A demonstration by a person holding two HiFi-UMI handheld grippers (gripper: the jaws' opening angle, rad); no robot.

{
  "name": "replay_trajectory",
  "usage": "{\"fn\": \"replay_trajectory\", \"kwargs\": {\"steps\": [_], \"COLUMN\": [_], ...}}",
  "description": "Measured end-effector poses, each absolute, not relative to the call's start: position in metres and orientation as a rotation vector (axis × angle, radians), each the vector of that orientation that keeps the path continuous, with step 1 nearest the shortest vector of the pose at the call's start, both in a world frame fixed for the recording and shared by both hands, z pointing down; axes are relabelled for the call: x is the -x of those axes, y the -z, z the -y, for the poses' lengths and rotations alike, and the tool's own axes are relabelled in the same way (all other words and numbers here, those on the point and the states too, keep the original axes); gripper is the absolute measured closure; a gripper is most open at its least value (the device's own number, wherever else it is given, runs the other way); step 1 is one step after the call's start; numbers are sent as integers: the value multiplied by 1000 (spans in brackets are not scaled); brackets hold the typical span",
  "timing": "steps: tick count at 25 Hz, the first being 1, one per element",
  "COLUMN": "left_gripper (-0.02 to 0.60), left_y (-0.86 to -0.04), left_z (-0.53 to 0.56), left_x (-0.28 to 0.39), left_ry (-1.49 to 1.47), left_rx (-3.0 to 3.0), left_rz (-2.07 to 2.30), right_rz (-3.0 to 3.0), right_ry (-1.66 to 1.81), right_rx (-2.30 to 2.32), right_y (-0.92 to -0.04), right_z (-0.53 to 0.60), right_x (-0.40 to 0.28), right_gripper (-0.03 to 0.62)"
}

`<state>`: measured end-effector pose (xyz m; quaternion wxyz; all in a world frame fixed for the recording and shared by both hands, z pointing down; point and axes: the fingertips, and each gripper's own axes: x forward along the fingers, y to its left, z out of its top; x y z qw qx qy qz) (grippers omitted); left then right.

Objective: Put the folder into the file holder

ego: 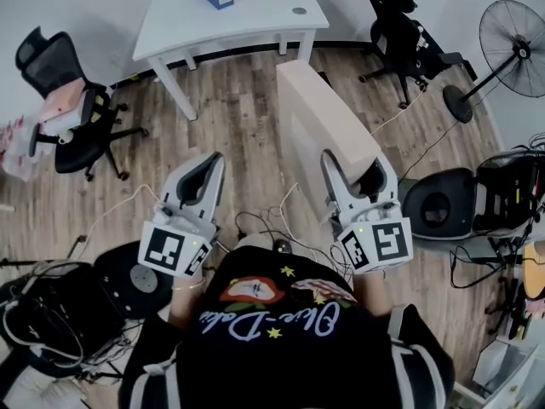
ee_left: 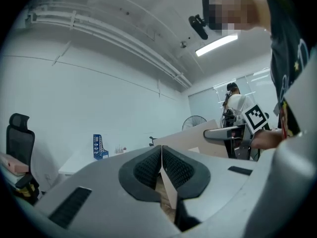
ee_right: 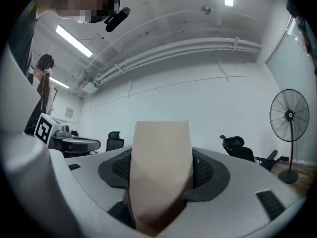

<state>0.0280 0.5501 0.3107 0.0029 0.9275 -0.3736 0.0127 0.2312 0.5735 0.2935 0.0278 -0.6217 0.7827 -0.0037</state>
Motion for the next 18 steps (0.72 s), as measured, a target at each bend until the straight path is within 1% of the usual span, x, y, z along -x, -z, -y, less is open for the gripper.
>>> {"fn": "replay_trajectory", "kwargs": {"steps": [5, 12, 18], "left_gripper": [577, 577, 577], "left_y": [-322, -328, -329], "left_z": [-560, -551, -495], "left_x": [-24, -18, -1], "left_ry": [-96, -102, -53], "left_rx": [-2872, -2838, -2815], "left_rz": [1225, 1280, 1279], "right_rz": [-2425, -2447, -2473], "right_ry": [43, 28, 18], "right_rx": [1863, 1855, 1862], "right_y": [-299, -299, -294], "right_z": [-571, -554, -500], "right_x": [-237, -241, -223], "right_gripper": [321, 321, 321]}}
